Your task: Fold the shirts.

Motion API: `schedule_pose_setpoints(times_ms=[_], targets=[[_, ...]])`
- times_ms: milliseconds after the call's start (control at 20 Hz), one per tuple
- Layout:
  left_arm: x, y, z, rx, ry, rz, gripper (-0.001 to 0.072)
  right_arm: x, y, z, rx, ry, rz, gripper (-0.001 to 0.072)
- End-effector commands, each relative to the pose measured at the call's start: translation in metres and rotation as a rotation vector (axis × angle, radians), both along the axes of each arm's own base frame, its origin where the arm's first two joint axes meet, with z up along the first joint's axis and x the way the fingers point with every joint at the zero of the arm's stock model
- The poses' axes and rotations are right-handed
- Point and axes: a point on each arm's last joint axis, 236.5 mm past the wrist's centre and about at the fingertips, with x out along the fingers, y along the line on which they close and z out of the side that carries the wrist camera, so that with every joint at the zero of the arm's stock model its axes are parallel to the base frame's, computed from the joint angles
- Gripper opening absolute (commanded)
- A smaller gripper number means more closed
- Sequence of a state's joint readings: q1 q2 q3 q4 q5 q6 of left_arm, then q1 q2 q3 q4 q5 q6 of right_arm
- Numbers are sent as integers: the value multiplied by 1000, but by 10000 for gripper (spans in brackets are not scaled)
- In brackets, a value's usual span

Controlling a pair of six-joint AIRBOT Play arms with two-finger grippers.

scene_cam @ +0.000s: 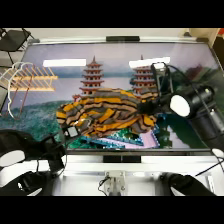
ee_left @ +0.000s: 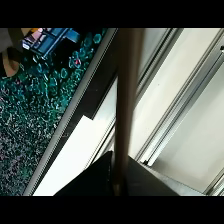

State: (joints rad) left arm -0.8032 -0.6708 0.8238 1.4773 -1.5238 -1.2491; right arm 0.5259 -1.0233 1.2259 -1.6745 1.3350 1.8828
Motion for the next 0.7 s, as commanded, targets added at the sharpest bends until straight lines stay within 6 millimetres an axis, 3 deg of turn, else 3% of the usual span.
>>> schedule_pose_setpoints(times_ms=[0, 300, 650], targets=[[-2, 0, 1, 1, 1, -7, 37, 0, -1, 1, -5, -3, -2, 62], [6, -6, -2, -6, -11, 23, 38, -4, 5, 0, 22, 15, 9, 61], [12, 1, -4, 24, -31, 45, 38, -4, 4, -1, 17, 18, 11, 62]])
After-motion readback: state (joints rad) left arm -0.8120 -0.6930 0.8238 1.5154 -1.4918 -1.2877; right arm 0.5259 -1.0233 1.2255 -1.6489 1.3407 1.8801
